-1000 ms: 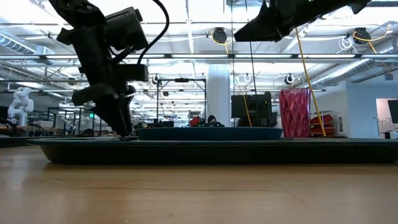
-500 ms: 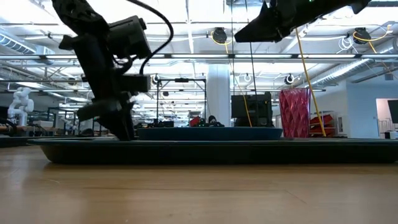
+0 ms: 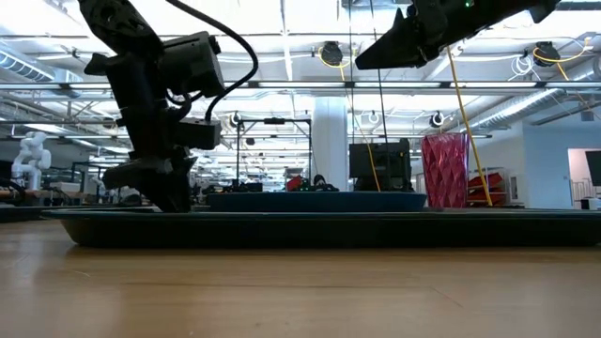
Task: Pick and place plate/cup/fork/spoon on tray
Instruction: Put the black spoon to the left of the blue plate on the black tray
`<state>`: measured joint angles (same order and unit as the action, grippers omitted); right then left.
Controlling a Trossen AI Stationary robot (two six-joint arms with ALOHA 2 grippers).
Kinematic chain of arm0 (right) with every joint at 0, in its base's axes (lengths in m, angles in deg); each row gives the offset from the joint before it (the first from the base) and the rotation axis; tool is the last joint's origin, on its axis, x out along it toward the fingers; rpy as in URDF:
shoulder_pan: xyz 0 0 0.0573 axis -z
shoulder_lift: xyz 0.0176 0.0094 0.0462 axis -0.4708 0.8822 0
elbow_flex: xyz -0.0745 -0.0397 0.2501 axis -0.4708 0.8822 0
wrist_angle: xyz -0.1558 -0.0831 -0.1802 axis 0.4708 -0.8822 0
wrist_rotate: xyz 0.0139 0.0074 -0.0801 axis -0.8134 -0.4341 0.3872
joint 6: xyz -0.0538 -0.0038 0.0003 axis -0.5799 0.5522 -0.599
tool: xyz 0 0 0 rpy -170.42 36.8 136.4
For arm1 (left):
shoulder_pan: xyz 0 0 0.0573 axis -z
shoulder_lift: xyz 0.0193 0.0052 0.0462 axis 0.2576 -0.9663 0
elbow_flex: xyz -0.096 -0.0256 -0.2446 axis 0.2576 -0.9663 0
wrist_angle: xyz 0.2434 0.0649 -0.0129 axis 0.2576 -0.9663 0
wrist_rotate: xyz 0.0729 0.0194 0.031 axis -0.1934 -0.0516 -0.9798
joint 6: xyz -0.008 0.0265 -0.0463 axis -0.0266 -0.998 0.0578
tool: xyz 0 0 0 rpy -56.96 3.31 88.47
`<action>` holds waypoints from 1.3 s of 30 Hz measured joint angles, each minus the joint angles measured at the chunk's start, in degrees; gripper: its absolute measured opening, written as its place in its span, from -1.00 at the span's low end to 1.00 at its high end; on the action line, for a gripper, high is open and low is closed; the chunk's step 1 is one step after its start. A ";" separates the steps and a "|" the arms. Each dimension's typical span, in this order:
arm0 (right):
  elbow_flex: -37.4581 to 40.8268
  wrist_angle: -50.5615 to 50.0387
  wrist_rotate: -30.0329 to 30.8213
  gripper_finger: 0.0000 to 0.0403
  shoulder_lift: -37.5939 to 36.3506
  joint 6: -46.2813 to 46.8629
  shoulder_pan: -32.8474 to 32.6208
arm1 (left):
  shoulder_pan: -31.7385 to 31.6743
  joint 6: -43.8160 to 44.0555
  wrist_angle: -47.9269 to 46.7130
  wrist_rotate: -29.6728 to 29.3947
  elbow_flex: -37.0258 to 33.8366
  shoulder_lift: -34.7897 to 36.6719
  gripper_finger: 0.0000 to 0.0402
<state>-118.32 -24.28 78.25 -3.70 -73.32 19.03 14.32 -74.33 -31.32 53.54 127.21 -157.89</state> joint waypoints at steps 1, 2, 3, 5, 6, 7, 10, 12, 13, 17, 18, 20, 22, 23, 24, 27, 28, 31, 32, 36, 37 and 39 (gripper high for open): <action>0.00 -0.15 0.00 -0.58 0.00 0.03 0.00 | 0.00 0.18 -0.21 -0.03 0.00 0.02 -0.24; 0.00 -0.25 -0.01 -0.58 0.00 0.05 0.00 | 0.00 0.42 -0.32 -0.07 0.00 0.04 -0.24; 0.00 -0.25 -0.01 -0.58 0.00 0.05 0.00 | 0.00 0.44 -0.33 -0.07 0.00 0.04 -0.24; 0.00 -0.25 -0.03 -0.58 0.00 0.05 0.00 | 0.00 0.45 -0.30 -0.07 0.00 0.04 -0.24; 0.00 -0.25 -0.01 -0.58 0.00 0.05 0.00 | 0.00 0.46 -0.29 -0.07 0.00 0.04 -0.24; 0.00 -0.26 -0.01 -0.58 0.00 0.05 0.00 | 0.00 0.44 -0.27 -0.07 0.00 0.04 -0.24; 0.00 -0.25 -0.01 -0.58 0.00 0.07 0.00 | 0.00 0.43 -0.25 -0.07 0.00 0.04 -0.24; 0.00 -0.27 -0.01 -0.58 0.00 0.07 0.00 | 0.00 0.01 -0.17 -0.12 0.00 0.04 -0.24; 0.00 -0.25 -0.01 -0.58 0.00 0.07 0.00 | 0.00 -0.24 -0.15 -0.25 0.00 0.04 -0.24; 0.00 -0.27 -0.02 -0.58 0.00 0.06 0.00 | 0.00 -0.77 0.16 -1.40 0.00 0.04 -0.24; 0.00 -0.26 -0.03 -0.58 0.00 0.07 0.00 | 0.00 -0.79 0.48 -1.42 0.00 0.04 -0.24; 0.00 -0.25 -0.03 -0.58 0.00 0.06 0.00 | 0.00 -1.18 1.14 -1.42 0.00 0.04 -0.24; 0.00 -0.26 -0.03 -0.58 0.00 0.07 0.00 | 0.00 -1.51 1.65 -1.44 0.00 0.04 -0.24; 0.00 -0.25 -0.03 -0.58 0.00 0.05 0.00 | 0.00 -1.59 1.94 -1.44 0.00 0.04 -0.24; 0.00 -0.25 -0.03 -0.58 0.00 0.07 0.00 | 0.00 -1.59 2.21 -1.44 0.00 0.04 -0.24; 0.00 -0.27 -0.03 -0.58 0.00 0.06 0.00 | 0.00 -1.54 2.38 -1.44 0.00 0.04 -0.24; 0.00 -0.27 -0.03 -0.58 0.00 0.07 0.00 | 0.00 -1.46 2.27 -1.44 0.00 0.04 -0.24; 0.00 -0.27 -0.03 -0.58 0.00 0.07 0.00 | 0.00 -0.78 2.15 -1.42 0.00 0.04 -0.24; 0.00 -0.27 -0.03 -0.58 0.00 0.05 0.00 | 0.00 -0.48 2.06 -1.42 0.00 0.04 -0.24; 0.00 -0.27 -0.03 -0.58 0.00 0.07 0.00 | 0.00 0.71 1.91 -1.42 0.00 0.04 -0.24; 0.00 -0.27 -0.03 -0.58 0.00 0.07 0.00 | 0.01 0.92 1.90 -1.41 0.00 0.04 -0.24; 0.00 -0.29 -0.03 -0.58 0.00 0.08 0.00 | 0.15 1.36 1.70 -1.40 0.00 0.04 -0.24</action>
<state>-118.32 -24.57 78.21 -3.70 -73.24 19.03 14.47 -72.97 -29.61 52.14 127.21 -157.85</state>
